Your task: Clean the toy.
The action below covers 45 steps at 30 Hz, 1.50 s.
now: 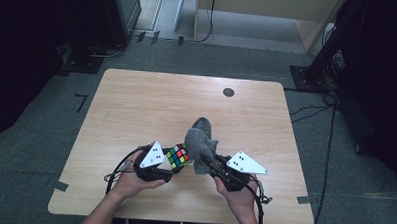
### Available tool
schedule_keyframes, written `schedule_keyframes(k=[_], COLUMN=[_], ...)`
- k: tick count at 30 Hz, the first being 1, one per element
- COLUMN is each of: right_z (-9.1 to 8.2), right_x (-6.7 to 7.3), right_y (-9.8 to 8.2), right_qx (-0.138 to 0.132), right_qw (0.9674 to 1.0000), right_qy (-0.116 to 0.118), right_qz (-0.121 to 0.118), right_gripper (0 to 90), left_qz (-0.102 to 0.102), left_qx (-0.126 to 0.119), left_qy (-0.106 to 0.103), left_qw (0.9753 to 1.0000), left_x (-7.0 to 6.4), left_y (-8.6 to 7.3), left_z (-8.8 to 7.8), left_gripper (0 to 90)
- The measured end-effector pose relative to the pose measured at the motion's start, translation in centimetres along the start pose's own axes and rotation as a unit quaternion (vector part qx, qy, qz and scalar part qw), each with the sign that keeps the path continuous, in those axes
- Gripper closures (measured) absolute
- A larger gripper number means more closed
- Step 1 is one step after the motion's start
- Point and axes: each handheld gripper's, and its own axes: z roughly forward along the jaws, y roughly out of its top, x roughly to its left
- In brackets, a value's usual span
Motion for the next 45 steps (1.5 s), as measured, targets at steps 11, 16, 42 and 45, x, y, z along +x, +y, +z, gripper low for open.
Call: schedule_keyframes(k=[11, 16, 42, 45], right_z=[0.6, 1.0, 2.4, 0.6], right_x=[-1.0, 2.1, 3.5, 1.0], right_y=[-0.8, 0.0, -0.2, 0.7], right_qx=[0.058, 0.06, 0.154, 0.1], right_qw=[0.9969, 0.9916, 0.9555, 0.9838], right_qy=[-0.05, -0.049, -0.12, -0.095], right_qz=[0.014, -0.103, -0.221, -0.114], right_gripper=[76.1, 73.9, 74.5, 74.4], left_qz=[0.011, 0.012, 0.027, 0.008], left_qx=[0.024, 0.077, 0.106, 0.048], left_qy=[-0.004, 0.036, 0.054, 0.024], left_qw=[0.9997, 0.9963, 0.9925, 0.9986], left_x=[-0.8, -1.4, -2.3, -1.5], left_y=[0.9, 1.2, 1.9, 1.7], left_z=[0.3, 1.2, 1.4, 0.4], left_gripper=[34.3, 34.3, 34.6, 34.5])
